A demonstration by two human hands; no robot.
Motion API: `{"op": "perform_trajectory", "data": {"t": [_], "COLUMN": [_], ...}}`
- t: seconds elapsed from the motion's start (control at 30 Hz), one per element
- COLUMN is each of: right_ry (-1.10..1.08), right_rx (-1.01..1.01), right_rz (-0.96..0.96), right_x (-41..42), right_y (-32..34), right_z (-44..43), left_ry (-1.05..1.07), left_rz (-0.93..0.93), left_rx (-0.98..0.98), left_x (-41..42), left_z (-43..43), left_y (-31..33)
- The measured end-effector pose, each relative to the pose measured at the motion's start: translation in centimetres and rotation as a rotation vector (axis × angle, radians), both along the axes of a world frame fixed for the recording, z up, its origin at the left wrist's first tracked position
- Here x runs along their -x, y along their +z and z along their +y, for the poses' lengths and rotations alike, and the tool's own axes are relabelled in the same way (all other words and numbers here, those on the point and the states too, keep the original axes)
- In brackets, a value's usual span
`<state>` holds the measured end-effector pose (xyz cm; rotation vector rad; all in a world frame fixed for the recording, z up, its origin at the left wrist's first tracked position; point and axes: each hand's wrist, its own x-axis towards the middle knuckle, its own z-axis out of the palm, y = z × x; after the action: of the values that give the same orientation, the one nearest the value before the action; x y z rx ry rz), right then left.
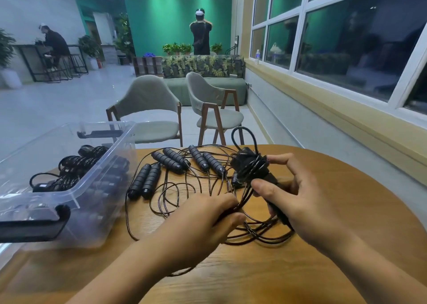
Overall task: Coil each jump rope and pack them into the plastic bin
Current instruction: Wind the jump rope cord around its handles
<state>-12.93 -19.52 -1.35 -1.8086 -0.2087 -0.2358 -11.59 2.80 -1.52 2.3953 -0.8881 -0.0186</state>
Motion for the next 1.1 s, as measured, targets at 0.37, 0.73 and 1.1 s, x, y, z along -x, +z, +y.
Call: {"op": "perform_trajectory", "data": {"t": [0.37, 0.73, 1.1], "right_ry": [-0.017, 0.511, 0.94], "right_rx": [0.478, 0.533, 0.383], "right_rz": [0.089, 0.58, 0.619], "right_x": [-0.3, -0.1, 0.0], "right_y": [0.0, 0.9, 2.7], "right_z": [-0.6, -1.2, -2.6], "left_ry": [0.006, -0.067, -0.178], "left_rz": [-0.191, -0.587, -0.414], "left_rx": [-0.082, -0.212, -0.189], "left_x": [0.0, -0.2, -0.2], "left_z": [1.2, 0.8, 1.4], "left_y": [0.9, -0.3, 0.5]}}
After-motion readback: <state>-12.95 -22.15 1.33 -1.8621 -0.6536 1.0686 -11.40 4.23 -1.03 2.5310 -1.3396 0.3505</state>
